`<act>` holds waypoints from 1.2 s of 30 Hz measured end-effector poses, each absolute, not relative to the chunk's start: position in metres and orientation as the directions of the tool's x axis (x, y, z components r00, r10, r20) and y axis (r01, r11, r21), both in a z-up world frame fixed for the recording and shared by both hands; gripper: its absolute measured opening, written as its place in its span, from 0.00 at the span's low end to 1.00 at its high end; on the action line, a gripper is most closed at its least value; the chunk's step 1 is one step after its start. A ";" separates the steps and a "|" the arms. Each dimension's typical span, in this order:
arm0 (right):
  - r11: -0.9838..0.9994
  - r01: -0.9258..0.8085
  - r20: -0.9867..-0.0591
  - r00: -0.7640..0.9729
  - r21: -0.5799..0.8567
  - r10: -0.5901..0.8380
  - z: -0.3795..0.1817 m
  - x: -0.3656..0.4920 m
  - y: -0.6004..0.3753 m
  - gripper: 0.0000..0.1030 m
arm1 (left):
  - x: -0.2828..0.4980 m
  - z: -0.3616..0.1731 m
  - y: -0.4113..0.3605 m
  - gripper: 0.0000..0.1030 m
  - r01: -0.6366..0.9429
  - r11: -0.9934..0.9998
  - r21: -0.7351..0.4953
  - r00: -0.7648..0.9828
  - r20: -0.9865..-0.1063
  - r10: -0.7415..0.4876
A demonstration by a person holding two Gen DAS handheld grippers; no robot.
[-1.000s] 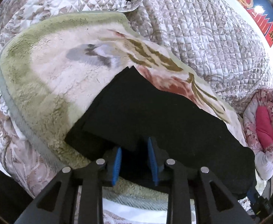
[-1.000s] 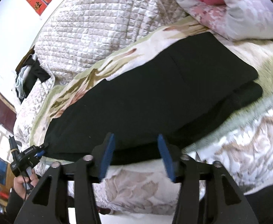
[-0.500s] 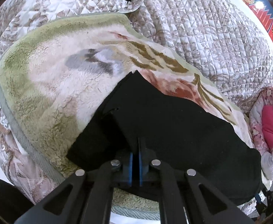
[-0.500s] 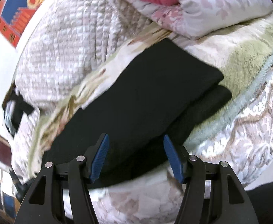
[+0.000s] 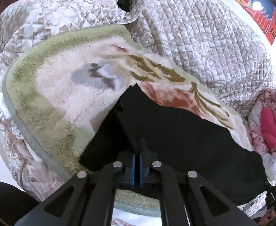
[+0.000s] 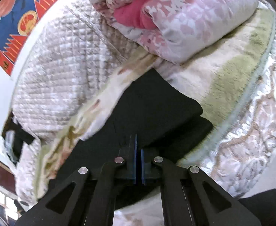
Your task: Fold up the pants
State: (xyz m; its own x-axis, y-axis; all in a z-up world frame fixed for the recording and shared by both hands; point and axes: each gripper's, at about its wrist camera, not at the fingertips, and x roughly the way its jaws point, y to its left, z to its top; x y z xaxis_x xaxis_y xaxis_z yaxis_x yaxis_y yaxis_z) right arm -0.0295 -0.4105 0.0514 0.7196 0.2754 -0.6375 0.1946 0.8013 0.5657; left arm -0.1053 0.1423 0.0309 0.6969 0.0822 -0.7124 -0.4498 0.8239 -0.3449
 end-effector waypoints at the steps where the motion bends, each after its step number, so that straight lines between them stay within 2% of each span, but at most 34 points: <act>1: 0.803 0.219 -0.662 0.701 0.554 0.266 0.043 -0.029 -0.412 0.02 | -0.103 0.026 0.143 0.04 -0.461 0.822 -0.334 0.679 -0.729 0.085; 4: 0.792 0.253 -0.683 0.683 0.555 0.260 0.034 -0.033 -0.415 0.02 | -0.103 0.017 0.147 0.04 -0.481 0.811 -0.334 0.653 -0.753 0.077; 13: 0.808 0.230 -0.656 0.717 0.542 0.236 0.045 -0.045 -0.411 0.02 | -0.110 0.032 0.148 0.04 -0.491 0.811 -0.318 0.681 -0.721 0.129; 18: 0.829 0.284 -0.732 0.651 0.481 0.202 0.033 -0.035 -0.408 0.03 | -0.105 0.020 0.150 0.05 -0.510 0.811 -0.287 0.625 -0.772 0.120; 19: 0.836 0.293 -0.735 0.653 0.465 0.180 0.037 -0.037 -0.408 0.06 | -0.106 0.022 0.149 0.05 -0.511 0.812 -0.281 0.626 -0.770 0.127; 22: 0.857 0.331 -0.733 0.676 0.395 0.077 0.056 -0.051 -0.407 0.14 | -0.112 0.034 0.150 0.07 -0.542 0.806 -0.239 0.622 -0.759 0.193; 24: 0.878 0.324 -0.700 0.714 0.352 0.018 0.070 -0.059 -0.407 0.14 | -0.118 0.042 0.154 0.09 -0.580 0.788 -0.208 0.612 -0.749 0.254; 28: 0.935 0.170 -0.680 0.727 0.312 0.095 0.076 -0.043 -0.386 0.14 | -0.117 0.056 0.156 0.09 -0.612 0.772 -0.171 0.614 -0.717 0.328; 32: 0.967 -0.021 -0.726 0.656 0.256 0.206 0.052 -0.024 -0.340 0.14 | -0.102 0.062 0.132 0.09 -0.512 0.835 -0.201 0.668 -0.705 0.240; 34: 0.975 -0.013 -0.819 0.541 0.221 0.192 0.022 -0.017 -0.330 0.14 | -0.090 0.060 0.113 0.09 -0.432 0.876 -0.214 0.686 -0.709 0.165; 36: 0.975 -0.017 -0.811 0.552 0.221 0.193 0.023 -0.022 -0.331 0.14 | -0.079 0.053 0.096 0.09 -0.366 0.904 -0.222 0.677 -0.730 0.095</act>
